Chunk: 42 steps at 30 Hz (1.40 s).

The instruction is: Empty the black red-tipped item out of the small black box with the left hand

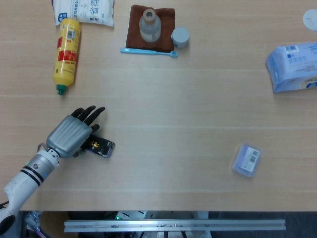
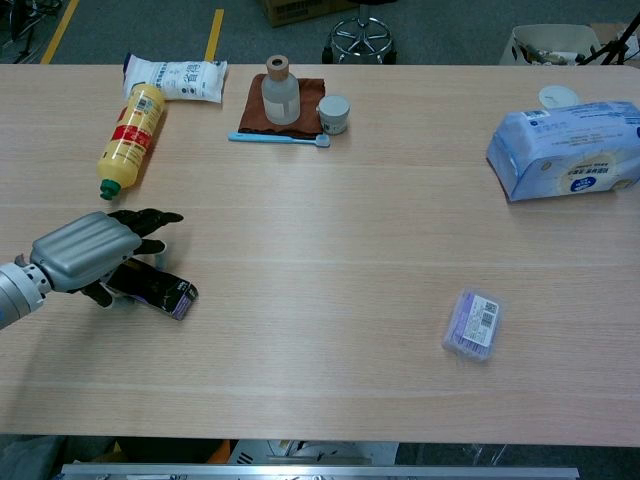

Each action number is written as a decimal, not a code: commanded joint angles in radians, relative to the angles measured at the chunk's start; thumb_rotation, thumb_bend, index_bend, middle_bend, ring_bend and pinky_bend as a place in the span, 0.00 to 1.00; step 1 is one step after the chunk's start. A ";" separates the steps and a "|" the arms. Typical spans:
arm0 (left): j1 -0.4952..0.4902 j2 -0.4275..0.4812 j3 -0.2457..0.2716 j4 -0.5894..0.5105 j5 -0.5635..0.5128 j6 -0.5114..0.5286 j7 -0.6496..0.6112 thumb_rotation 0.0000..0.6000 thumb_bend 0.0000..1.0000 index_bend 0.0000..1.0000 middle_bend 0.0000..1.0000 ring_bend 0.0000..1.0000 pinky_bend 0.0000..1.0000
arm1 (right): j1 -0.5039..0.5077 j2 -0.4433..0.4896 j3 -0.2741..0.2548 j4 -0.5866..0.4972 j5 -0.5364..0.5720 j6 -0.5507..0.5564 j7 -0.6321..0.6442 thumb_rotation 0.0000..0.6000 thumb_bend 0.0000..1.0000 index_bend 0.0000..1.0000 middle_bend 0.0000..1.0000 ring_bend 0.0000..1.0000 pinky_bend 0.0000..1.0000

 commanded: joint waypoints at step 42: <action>0.111 0.113 -0.036 0.032 -0.162 0.032 -0.076 1.00 0.16 0.29 0.00 0.05 0.18 | 0.001 -0.006 -0.004 -0.005 -0.001 -0.010 -0.006 1.00 0.14 0.27 0.20 0.10 0.25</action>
